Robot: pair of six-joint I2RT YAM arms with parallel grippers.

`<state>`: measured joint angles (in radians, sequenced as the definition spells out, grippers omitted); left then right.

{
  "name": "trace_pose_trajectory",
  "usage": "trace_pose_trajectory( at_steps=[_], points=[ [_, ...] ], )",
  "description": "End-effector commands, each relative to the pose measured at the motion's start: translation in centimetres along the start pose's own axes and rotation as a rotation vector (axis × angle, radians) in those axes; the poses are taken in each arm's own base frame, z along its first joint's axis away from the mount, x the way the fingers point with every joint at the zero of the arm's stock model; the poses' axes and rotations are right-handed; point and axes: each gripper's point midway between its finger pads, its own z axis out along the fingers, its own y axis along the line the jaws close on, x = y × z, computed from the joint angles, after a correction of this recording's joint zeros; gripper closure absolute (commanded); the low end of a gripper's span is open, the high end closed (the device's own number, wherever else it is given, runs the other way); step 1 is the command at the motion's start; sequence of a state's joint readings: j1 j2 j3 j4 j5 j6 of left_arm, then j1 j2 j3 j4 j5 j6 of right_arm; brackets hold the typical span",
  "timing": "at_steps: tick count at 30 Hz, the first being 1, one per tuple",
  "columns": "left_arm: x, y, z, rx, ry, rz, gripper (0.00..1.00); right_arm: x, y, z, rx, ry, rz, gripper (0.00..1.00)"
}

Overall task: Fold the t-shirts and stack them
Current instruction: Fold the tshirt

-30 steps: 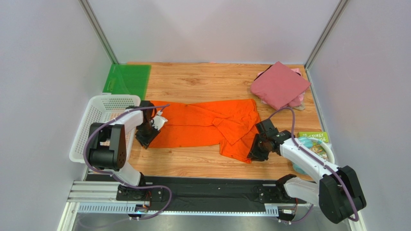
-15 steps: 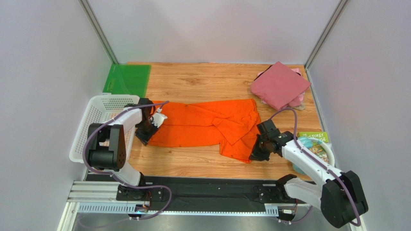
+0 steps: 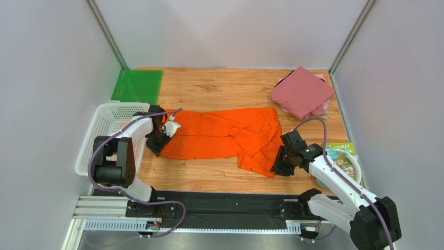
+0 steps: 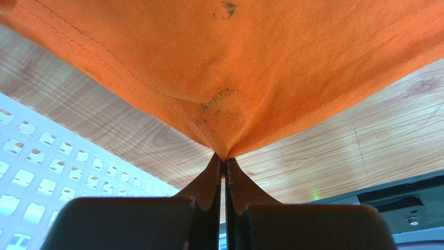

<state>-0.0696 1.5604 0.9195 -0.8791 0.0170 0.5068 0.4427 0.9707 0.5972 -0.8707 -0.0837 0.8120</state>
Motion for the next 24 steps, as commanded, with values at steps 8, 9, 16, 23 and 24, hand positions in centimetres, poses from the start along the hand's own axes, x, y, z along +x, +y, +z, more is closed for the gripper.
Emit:
trace_pose_trajectory(
  at_steps=[8, 9, 16, 23, 24],
  points=[
    [-0.5, 0.0, -1.0, 0.008, -0.046, 0.012, 1.0, 0.8, -0.1, 1.9, 0.022, 0.07, 0.007, 0.58],
    [-0.5, 0.0, -1.0, 0.008, -0.045, 0.012, 1.0, 0.8, -0.2, 2.1, 0.031, 0.075, 0.002, 0.6],
    [-0.5, -0.2, -0.8, 0.016, -0.045, 0.011, 1.0, 0.1, -0.2, 2.8, 0.061, 0.073, -0.015, 0.63],
    [-0.3, -0.4, -0.6, 0.027, -0.039, 0.012, 1.0, -0.3, -0.4, 3.4, 0.082, 0.065, -0.023, 0.63],
    [-0.3, -0.5, -0.7, 0.028, -0.038, 0.012, 1.0, -0.4, -0.4, 3.4, 0.083, 0.061, -0.022, 0.64]
  ],
)
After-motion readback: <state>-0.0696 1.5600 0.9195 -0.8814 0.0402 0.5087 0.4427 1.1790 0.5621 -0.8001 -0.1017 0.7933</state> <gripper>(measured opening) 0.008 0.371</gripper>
